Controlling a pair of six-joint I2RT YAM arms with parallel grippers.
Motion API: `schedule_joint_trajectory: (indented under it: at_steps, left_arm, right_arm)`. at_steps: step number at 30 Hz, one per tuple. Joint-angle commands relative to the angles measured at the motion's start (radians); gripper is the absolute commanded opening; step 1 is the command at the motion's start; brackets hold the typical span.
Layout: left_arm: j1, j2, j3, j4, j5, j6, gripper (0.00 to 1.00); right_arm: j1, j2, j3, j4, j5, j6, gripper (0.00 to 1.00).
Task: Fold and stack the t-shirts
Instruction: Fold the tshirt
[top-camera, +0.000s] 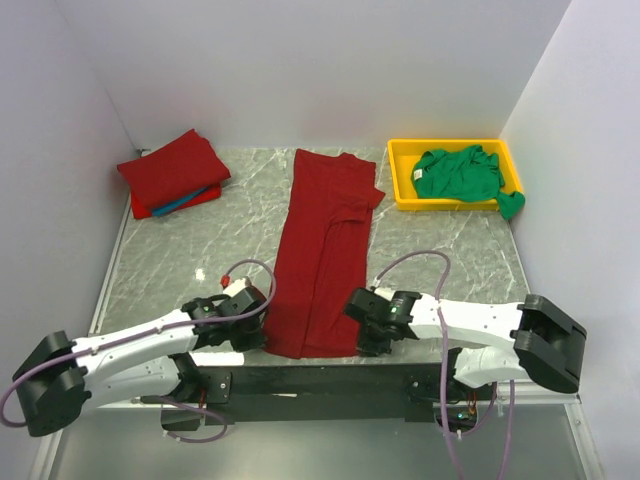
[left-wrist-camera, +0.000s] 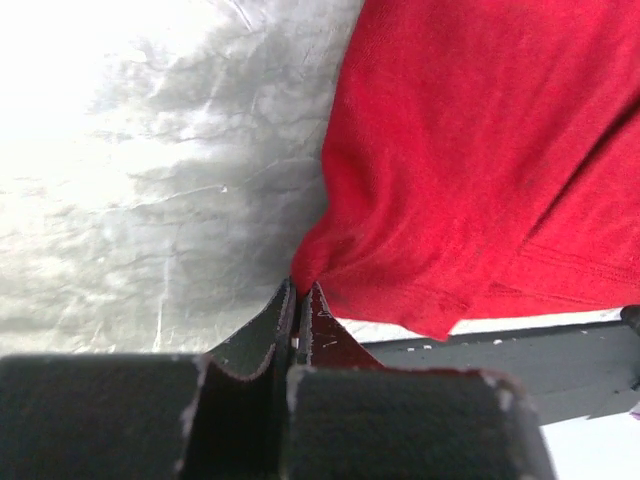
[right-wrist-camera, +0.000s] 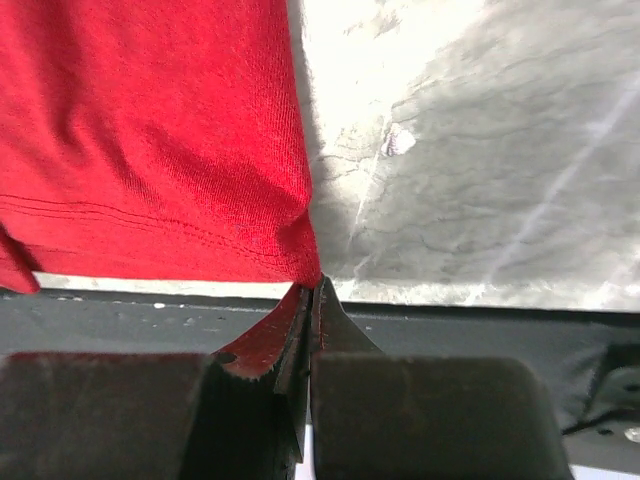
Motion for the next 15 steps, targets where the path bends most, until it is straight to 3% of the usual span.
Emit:
schedule_joint_trajectory:
  at_steps: [1,8,15]
  left_arm:
    - [-0.004,-0.070,0.035,-0.066,-0.069,-0.022,0.01]
    - [0.008,-0.085,0.127,-0.074,-0.138,0.005,0.01]
    - [0.164,0.057,0.220,0.045,-0.078,0.154,0.00]
  right_arm:
    - [-0.020,-0.049,0.064,-0.089,0.090,-0.011,0.00]
    - [-0.138,-0.095,0.124,-0.096,0.090,-0.092,0.00]
    - [-0.273,-0.041,0.210,-0.100,0.074,-0.231,0.00]
